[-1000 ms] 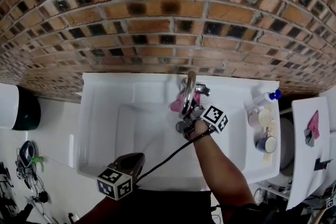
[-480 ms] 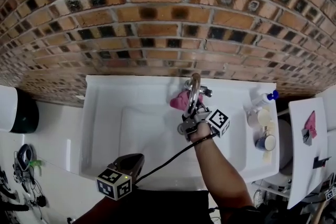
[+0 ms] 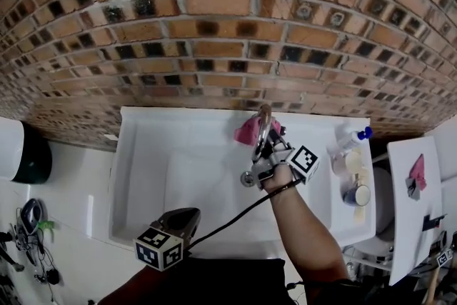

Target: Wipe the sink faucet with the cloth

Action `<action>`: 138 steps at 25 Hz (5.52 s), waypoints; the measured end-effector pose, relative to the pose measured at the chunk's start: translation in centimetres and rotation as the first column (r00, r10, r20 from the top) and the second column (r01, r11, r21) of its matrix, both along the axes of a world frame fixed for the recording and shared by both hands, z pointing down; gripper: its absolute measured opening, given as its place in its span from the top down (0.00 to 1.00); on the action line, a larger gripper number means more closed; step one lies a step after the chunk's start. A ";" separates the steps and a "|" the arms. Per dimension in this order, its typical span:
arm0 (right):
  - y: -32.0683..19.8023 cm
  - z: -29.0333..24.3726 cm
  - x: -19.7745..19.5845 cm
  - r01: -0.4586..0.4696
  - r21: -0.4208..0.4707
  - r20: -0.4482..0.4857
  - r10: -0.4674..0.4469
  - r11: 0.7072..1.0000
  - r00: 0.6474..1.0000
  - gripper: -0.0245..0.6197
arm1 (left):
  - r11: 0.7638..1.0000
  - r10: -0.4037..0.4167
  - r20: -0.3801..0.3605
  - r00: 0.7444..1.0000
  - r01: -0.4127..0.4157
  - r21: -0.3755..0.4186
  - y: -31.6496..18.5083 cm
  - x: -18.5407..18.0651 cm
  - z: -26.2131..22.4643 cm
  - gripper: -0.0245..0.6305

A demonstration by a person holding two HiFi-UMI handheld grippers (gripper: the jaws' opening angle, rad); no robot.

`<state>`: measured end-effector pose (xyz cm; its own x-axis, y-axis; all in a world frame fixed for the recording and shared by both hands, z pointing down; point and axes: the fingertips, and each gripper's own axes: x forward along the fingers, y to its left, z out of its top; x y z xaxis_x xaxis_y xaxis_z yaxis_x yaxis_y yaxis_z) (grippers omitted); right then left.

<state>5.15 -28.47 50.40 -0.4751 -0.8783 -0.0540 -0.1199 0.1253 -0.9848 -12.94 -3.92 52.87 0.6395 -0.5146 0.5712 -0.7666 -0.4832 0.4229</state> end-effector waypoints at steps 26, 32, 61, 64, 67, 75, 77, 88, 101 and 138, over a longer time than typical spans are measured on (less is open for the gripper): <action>4.0 -7.9 -0.9 0.240 0.460 0.376 -0.433 0.855 0.820 0.75 | 1.000 0.001 -0.004 1.000 -0.001 -0.016 1.8 3.2 0.2 0.96; 5.4 -8.1 -1.2 0.320 0.498 0.270 -0.495 0.806 0.826 0.76 | 1.000 0.006 -0.005 1.000 -0.006 -0.018 1.4 3.2 0.4 0.96; -2.0 -6.2 4.8 0.533 -0.004 -0.688 -0.390 0.846 0.612 0.75 | 0.999 -0.037 -0.017 0.999 0.037 -0.012 -5.9 5.7 1.0 0.96; -4.2 -4.1 3.2 0.598 -0.061 -0.634 -0.493 0.800 0.596 0.75 | 0.997 -0.076 -0.024 0.997 0.075 -0.030 -5.6 6.0 1.5 0.96; -5.2 -2.3 2.0 0.640 -0.107 -0.590 -0.566 0.761 0.575 0.75 | 0.993 -0.114 -0.032 0.993 0.113 -0.041 -5.4 6.4 1.7 0.96; -6.3 -0.6 1.0 0.679 -0.191 -0.536 -0.655 0.709 0.533 0.75 | 0.985 -0.168 -0.050 0.984 0.166 -0.057 -5.4 6.9 2.5 0.96; -6.3 -0.3 1.1 0.678 -0.228 -0.532 -0.672 0.699 0.515 0.75 | 0.984 -0.170 -0.051 0.984 0.166 -0.062 -5.1 6.8 2.8 0.96; -6.0 -4.4 -1.2 0.716 -0.220 -0.564 -0.685 0.663 0.462 0.75 | 0.989 -0.149 -0.081 0.986 0.147 -0.034 -3.9 5.7 1.4 0.96; -3.4 -8.9 -4.0 0.700 -0.344 -0.882 -0.471 0.626 -0.012 0.75 | 0.996 -0.086 -0.117 0.989 0.090 0.026 -2.8 4.0 -0.9 0.96; 10.2 -10.4 -8.0 0.495 0.171 -0.715 0.453 0.852 -0.532 0.75 | 0.990 0.136 -0.111 0.984 -0.131 0.051 2.0 -3.3 -1.2 0.96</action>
<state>-2.81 -18.28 40.03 -0.2192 -0.9491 0.2262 -0.5505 0.3117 0.7744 -16.28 -1.88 51.70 0.7637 -0.4430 0.4697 -0.6420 -0.5981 0.4797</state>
